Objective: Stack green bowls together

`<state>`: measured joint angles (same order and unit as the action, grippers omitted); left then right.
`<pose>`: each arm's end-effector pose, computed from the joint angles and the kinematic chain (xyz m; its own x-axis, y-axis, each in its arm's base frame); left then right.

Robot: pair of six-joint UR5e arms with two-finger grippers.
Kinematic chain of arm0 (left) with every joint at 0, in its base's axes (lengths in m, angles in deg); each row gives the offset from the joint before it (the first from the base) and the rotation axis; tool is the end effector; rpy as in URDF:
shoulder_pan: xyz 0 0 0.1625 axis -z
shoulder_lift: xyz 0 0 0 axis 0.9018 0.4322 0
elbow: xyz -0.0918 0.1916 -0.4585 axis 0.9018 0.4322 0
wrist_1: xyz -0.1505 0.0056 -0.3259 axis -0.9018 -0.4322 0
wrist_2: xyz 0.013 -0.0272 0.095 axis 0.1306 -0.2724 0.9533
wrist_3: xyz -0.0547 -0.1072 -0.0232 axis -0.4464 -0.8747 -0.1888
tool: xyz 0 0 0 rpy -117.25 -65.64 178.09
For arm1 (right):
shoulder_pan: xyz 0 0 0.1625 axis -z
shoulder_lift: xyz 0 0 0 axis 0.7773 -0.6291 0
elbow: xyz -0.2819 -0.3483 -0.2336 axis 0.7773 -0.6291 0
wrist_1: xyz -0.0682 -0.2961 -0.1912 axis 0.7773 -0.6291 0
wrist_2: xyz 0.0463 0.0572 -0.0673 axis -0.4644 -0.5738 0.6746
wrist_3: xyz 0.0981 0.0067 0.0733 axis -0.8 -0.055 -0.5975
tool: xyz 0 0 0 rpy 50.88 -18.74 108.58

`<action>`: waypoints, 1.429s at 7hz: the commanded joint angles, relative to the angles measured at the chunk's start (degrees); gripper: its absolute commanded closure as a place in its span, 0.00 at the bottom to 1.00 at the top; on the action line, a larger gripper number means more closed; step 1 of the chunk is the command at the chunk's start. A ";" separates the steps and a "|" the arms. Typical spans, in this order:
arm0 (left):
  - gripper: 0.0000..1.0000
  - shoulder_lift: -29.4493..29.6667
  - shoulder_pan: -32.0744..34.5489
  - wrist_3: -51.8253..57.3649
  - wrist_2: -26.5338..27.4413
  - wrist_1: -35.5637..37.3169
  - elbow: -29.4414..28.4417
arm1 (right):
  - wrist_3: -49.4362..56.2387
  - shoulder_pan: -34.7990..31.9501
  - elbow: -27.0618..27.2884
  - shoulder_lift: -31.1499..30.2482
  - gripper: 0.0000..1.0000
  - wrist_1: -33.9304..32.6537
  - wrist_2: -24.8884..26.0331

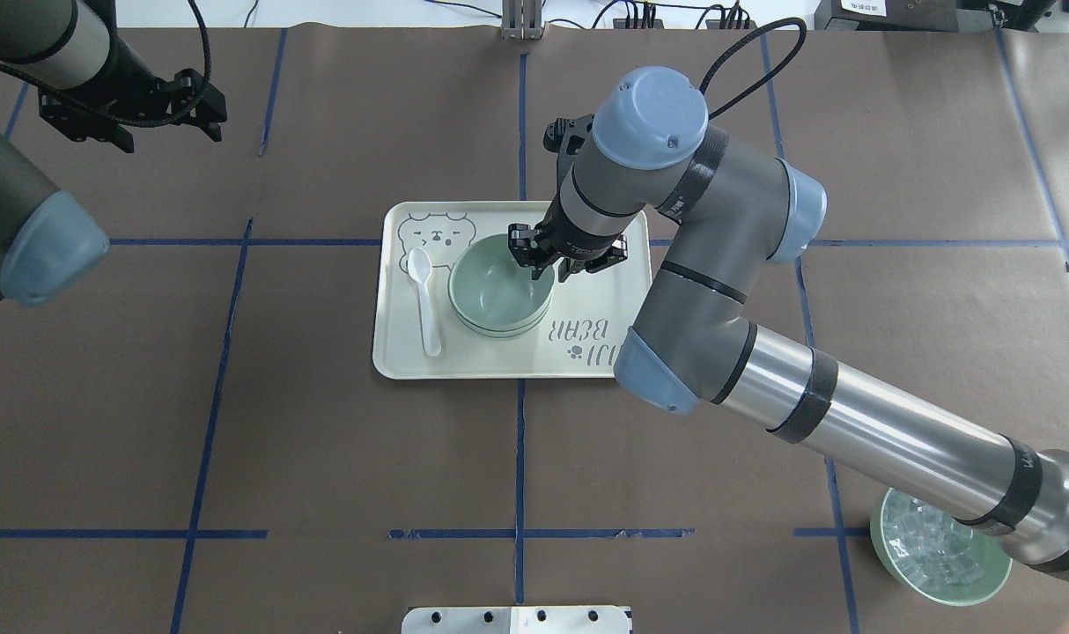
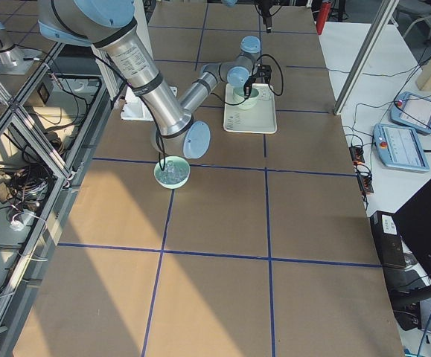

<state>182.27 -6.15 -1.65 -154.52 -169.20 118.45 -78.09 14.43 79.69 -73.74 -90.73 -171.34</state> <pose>0.2589 -0.5701 0.4123 0.6969 -0.1653 -0.6978 0.2830 0.9575 0.0558 -0.5552 -0.5080 0.2953 0.5380 0.0025 0.8429 -0.0465 0.9986 0.0267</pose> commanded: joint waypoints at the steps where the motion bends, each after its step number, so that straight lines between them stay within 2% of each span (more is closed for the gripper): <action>1: 0.00 -0.16 0.03 0.01 -0.09 0.00 0.00 | -0.45 -1.62 0.64 -0.54 0.00 -0.50 0.24; 2: 0.00 -1.11 0.46 1.41 -1.66 -0.09 0.00 | 0.77 -5.04 1.42 -1.59 0.00 -3.64 -0.20; 4: 0.00 -3.57 6.50 13.31 -5.96 0.26 -0.62 | 15.03 -11.63 7.20 -10.51 0.00 -5.07 -1.43; 5: 0.00 -5.67 8.44 18.86 -6.41 0.35 -0.62 | 22.42 -16.53 8.54 -14.92 0.00 -5.08 -5.53; 6: 0.00 -8.65 11.25 25.35 -8.33 0.44 -1.05 | 29.63 -21.46 8.64 -18.70 0.00 -4.99 -9.57; 7: 0.00 -11.73 15.02 34.20 -8.70 0.44 -2.45 | 38.14 -25.33 8.38 -23.09 0.00 -4.99 -11.00; 8: 0.00 -13.24 18.62 41.51 -10.79 1.22 -5.08 | 47.36 -29.46 8.03 -27.40 0.00 -5.16 -11.10; 10: 0.00 -14.47 24.60 53.76 -11.34 4.03 -9.91 | 62.40 -37.02 7.67 -35.49 0.00 -4.99 -11.72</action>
<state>168.88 14.50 44.81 -165.36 -166.57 111.40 -25.60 -17.70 87.60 -104.01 -95.83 -182.57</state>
